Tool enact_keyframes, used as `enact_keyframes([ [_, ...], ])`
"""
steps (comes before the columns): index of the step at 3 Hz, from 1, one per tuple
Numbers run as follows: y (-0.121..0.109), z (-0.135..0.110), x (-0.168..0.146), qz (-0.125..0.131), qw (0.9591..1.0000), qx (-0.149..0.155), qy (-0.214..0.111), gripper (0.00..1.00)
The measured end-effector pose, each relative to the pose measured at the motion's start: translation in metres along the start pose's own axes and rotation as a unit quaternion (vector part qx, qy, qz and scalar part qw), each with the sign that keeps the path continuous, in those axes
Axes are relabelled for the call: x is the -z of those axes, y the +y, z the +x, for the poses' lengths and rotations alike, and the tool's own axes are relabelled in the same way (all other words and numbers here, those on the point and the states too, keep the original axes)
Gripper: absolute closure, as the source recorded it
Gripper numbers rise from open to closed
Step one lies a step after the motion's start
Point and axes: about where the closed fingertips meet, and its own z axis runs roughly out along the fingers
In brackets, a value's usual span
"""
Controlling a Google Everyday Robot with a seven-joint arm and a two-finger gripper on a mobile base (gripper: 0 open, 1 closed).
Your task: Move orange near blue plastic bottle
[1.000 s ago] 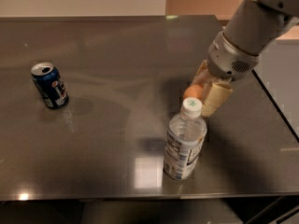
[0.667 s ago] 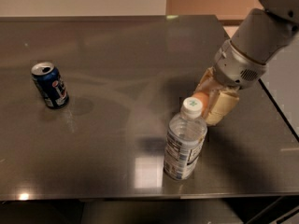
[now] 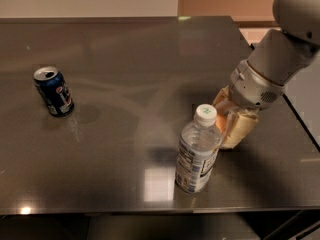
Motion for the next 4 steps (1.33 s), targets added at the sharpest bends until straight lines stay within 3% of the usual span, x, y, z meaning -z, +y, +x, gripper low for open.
enact_keyframes([
  [1,0.0021,0.0021,-0.0108,-0.004,0.9999,0.015,-0.003,0.84],
  [4,0.0002,0.0010,-0.0140,0.007,0.9997,0.024,-0.006,0.14],
])
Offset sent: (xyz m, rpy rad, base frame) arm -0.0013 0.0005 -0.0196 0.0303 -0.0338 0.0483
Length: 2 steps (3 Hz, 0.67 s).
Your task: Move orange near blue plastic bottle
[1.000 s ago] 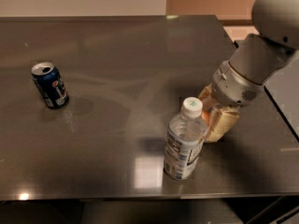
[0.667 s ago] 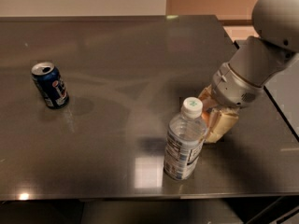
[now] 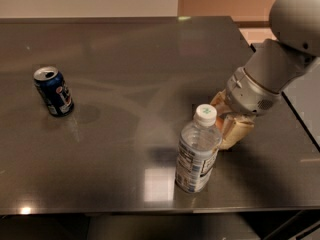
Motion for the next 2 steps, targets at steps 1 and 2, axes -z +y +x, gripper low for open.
enact_keyframes([
  [1,-0.0004,-0.0010,0.0000,0.002,1.0000,0.001,0.000,0.00],
  [2,-0.0004,-0.0011,0.0000,0.002,1.0000,0.001,0.000,0.00],
])
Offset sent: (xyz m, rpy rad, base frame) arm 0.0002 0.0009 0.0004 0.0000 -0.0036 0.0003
